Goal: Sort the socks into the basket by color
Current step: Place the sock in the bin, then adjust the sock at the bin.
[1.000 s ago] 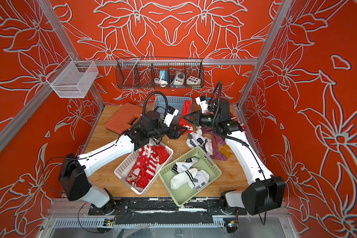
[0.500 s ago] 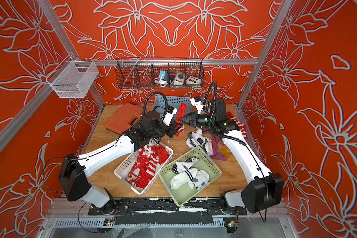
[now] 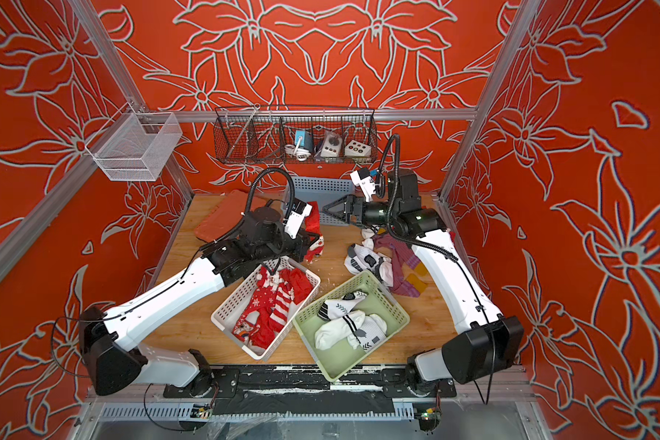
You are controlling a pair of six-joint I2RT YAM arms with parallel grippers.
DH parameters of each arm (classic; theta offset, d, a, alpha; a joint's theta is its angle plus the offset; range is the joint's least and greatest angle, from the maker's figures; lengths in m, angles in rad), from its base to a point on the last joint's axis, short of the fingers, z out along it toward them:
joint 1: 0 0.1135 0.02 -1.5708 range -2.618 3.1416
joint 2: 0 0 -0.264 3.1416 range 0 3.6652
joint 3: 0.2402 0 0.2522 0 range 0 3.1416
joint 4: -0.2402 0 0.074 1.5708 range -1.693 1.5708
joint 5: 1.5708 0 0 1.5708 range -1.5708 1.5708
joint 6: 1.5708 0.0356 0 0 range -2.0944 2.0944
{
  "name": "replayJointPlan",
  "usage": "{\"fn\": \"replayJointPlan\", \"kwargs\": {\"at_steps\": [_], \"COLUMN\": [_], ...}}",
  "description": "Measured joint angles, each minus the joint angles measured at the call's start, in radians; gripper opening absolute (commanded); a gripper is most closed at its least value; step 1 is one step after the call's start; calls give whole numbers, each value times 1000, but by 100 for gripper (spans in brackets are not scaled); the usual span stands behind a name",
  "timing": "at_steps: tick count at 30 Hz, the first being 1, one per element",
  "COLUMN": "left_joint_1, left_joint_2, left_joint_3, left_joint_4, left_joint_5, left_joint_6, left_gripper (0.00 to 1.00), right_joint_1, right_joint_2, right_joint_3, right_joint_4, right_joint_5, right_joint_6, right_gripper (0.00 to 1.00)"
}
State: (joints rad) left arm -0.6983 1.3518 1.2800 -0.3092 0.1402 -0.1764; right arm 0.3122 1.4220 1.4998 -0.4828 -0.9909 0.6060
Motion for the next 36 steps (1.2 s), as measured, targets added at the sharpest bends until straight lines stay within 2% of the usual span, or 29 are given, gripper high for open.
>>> {"fn": "replayJointPlan", "kwargs": {"at_steps": [5,12,18,23,24,27,29,33,36], "left_joint_1": [16,112,210,233,234,234,235,235,235], "left_joint_2": [-72,-193,-265,-245,-235,-211,-207,-216,-237], "left_joint_3": [-33,-224,-367,-417,-420,-420,-420,-414,-381], "left_joint_4": [-214,-447,-567,-603,-607,-612,-616,-629,-659], "left_joint_5": [-17,-26,-31,-29,-27,-21,-15,-8,-19], "left_joint_6": [-86,-233,-336,-384,-391,-404,-409,-426,-424], "left_gripper": [0,0,0,0,7,57,77,86,83], "right_joint_1": [-12,-23,-24,-24,-24,-24,-24,-24,-24], "right_joint_2": [35,62,62,62,62,62,62,62,62], "right_joint_3": [1,-13,-53,-78,-79,-79,-80,-80,-80], "right_joint_4": [-57,-87,-87,-94,-96,-100,-105,-116,-117], "right_joint_5": [37,74,79,92,96,102,103,104,104], "right_joint_6": [-27,-47,-48,-53,-56,-66,-72,-78,-83], "right_gripper": [98,98,98,98,98,98,98,98,98]}}
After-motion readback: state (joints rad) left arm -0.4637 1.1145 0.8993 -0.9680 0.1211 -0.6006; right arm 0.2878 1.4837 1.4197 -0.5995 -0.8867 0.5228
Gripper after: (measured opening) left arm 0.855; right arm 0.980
